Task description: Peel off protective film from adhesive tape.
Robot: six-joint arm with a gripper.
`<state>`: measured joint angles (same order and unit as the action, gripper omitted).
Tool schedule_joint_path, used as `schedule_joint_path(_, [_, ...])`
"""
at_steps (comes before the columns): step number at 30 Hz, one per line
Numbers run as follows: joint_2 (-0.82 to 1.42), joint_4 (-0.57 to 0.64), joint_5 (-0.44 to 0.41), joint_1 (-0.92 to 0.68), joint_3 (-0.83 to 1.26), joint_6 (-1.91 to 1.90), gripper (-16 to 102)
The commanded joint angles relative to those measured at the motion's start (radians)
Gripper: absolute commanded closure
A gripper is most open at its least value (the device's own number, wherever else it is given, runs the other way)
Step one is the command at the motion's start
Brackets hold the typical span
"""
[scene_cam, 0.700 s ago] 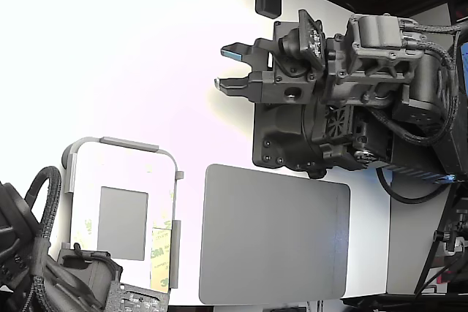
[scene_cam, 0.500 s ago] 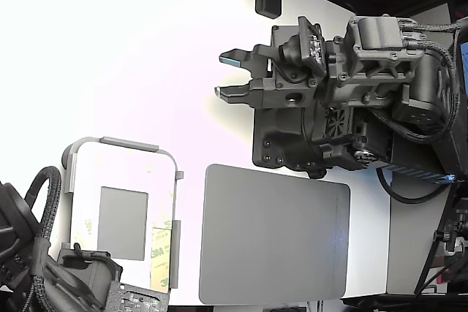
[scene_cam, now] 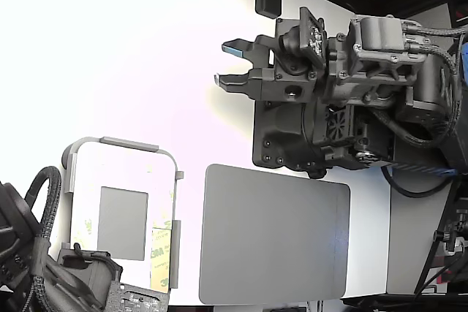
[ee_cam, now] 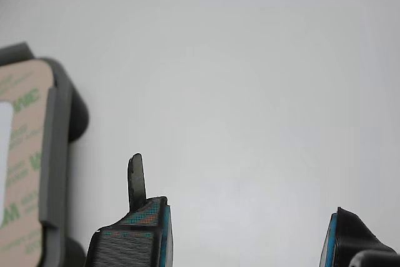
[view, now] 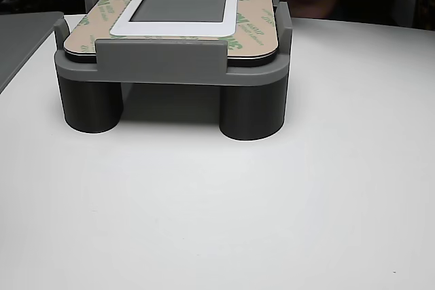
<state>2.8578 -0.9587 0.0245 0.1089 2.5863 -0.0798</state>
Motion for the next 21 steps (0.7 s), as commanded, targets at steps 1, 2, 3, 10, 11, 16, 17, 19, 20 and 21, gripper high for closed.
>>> schedule_joint_path(1, [-0.072, 0.005, -0.091, -0.071, -0.110, 0.011, -14])
schedule_joint_path(2, [-0.124, -0.002, -0.084, -0.074, -0.147, 0.023, -14])
schedule_joint_path(3, [-0.186, -0.012, -0.075, -0.080, -0.186, 0.038, -14])
schedule_joint_path(10, [-0.350, -0.071, -0.221, -0.288, -0.374, 0.166, 51])
schedule_joint_path(11, [-0.351, -0.071, -0.245, -0.316, -0.387, 0.176, 77])
schedule_joint_path(16, [-0.402, -0.083, -0.225, -0.359, -0.446, 0.324, 96])
schedule_joint_path(17, [-0.414, -0.083, -0.222, -0.371, -0.454, 0.362, 96])
schedule_joint_path(19, [-0.419, -0.063, -0.204, -0.400, -0.451, 0.491, 96])
schedule_joint_path(20, [-0.416, -0.051, -0.196, -0.419, -0.442, 0.554, 96])
schedule_joint_path(21, [-0.411, -0.037, -0.196, -0.437, -0.430, 0.604, 96])
